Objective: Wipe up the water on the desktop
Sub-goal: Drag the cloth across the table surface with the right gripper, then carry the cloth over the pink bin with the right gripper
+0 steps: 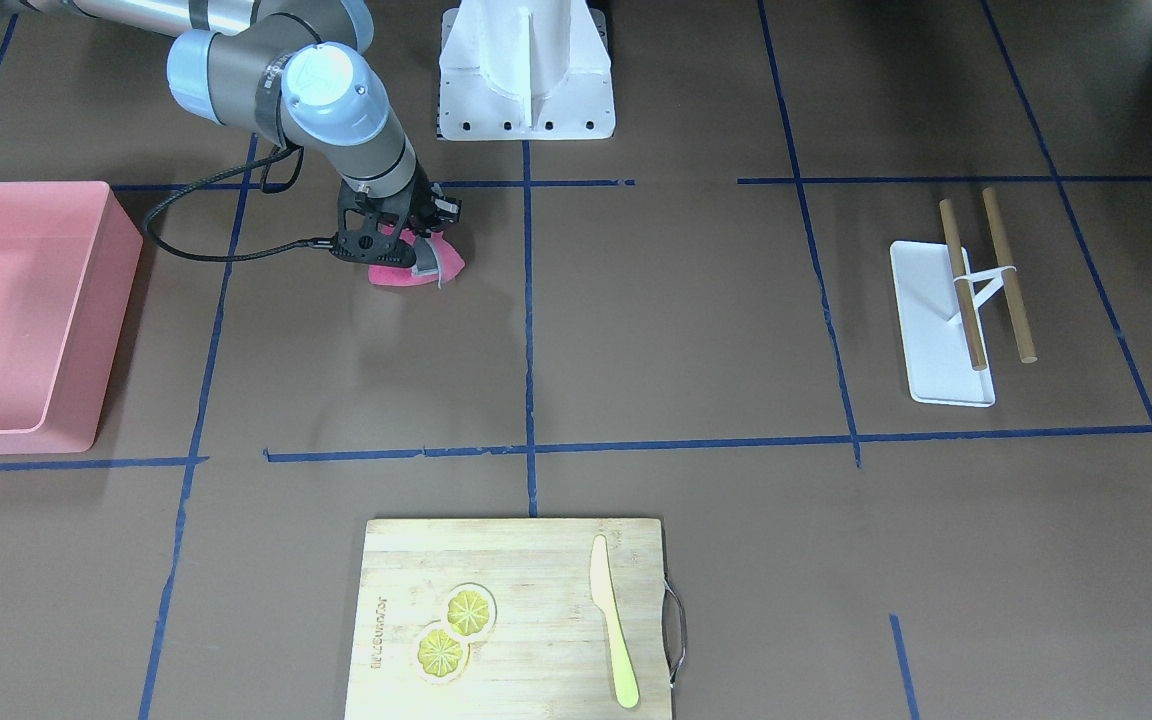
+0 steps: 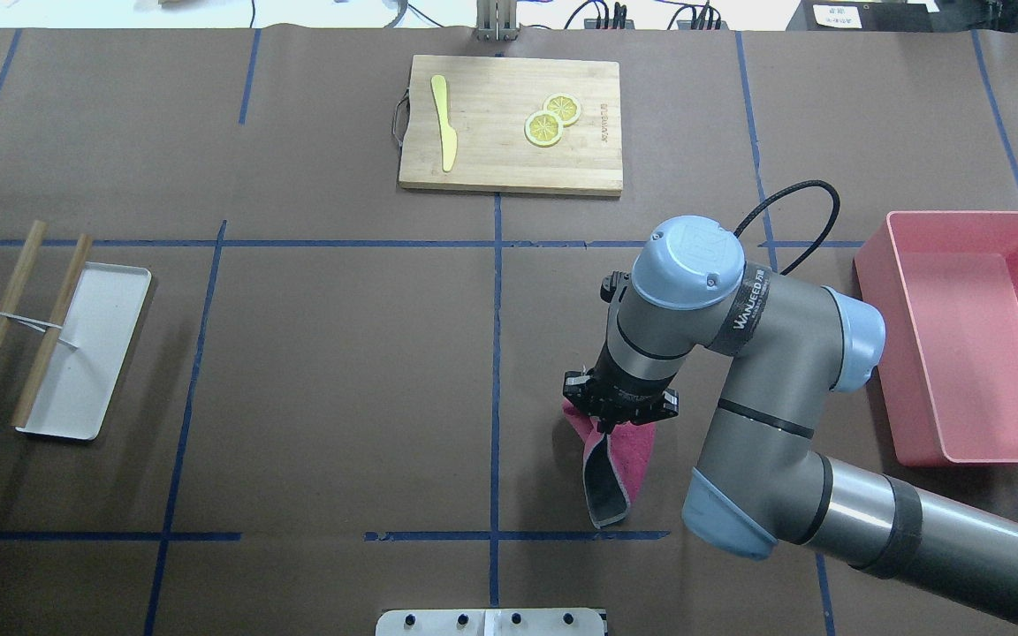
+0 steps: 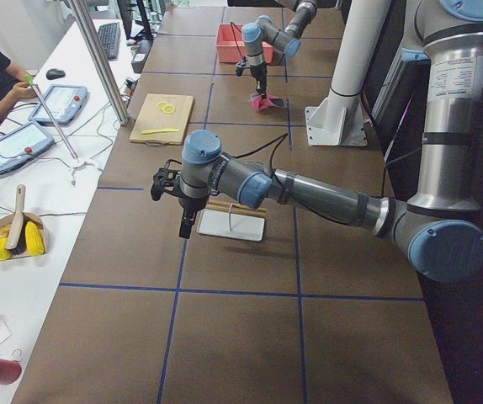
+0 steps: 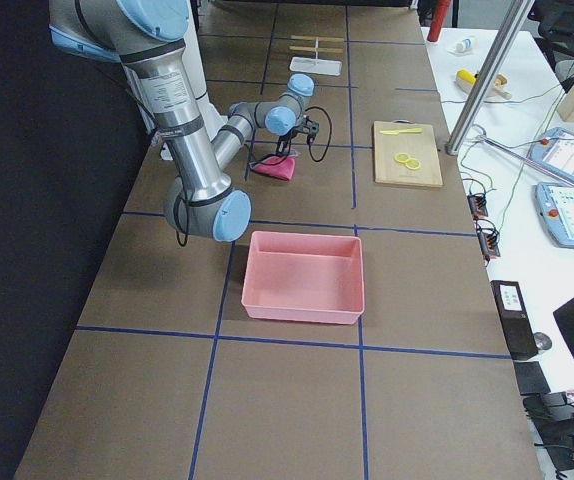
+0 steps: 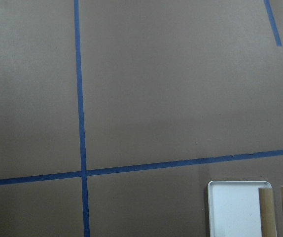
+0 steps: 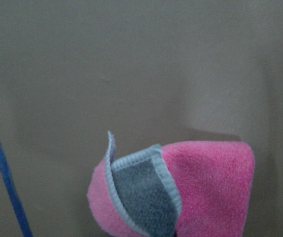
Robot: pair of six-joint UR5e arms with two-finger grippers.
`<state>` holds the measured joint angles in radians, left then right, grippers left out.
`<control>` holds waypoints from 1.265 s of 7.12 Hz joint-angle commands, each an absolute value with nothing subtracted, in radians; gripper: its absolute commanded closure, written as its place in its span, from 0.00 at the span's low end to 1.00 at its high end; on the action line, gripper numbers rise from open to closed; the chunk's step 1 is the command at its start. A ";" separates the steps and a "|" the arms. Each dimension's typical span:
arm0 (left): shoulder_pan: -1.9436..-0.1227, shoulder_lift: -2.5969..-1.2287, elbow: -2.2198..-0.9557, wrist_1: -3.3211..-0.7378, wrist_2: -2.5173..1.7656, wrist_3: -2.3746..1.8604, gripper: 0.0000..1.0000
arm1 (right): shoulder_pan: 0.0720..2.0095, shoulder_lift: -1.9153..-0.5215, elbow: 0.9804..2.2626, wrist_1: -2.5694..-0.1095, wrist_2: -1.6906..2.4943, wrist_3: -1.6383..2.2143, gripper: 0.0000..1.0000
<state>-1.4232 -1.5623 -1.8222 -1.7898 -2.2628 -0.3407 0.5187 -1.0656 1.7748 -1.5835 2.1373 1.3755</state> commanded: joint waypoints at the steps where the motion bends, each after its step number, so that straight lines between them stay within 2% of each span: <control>1: -1.425 -1.554 -1.821 -1.790 -2.263 -0.342 0.00 | 0.602 -1.071 1.729 -1.585 2.093 1.320 1.00; 4: -1.425 -1.554 -1.822 -1.790 -2.266 -0.342 0.00 | 0.743 -1.072 1.616 -1.550 2.082 1.165 1.00; 6: -1.422 -1.554 -1.813 -1.790 -2.266 -0.342 0.00 | 0.822 -1.071 1.620 -1.561 2.111 1.092 1.00; 8: -1.430 -1.552 -1.803 -1.781 -2.264 -0.313 0.00 | 0.911 -1.086 1.722 -1.689 2.179 1.015 1.00; 9: -1.471 -1.558 -1.764 -1.741 -2.264 -0.216 0.00 | 0.939 -1.097 1.837 -1.892 2.177 0.868 1.00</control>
<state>-1.4388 -1.5539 -1.7962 -1.7730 -2.2644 -0.2966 0.8932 -1.0860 1.7239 -1.7036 2.1630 1.0013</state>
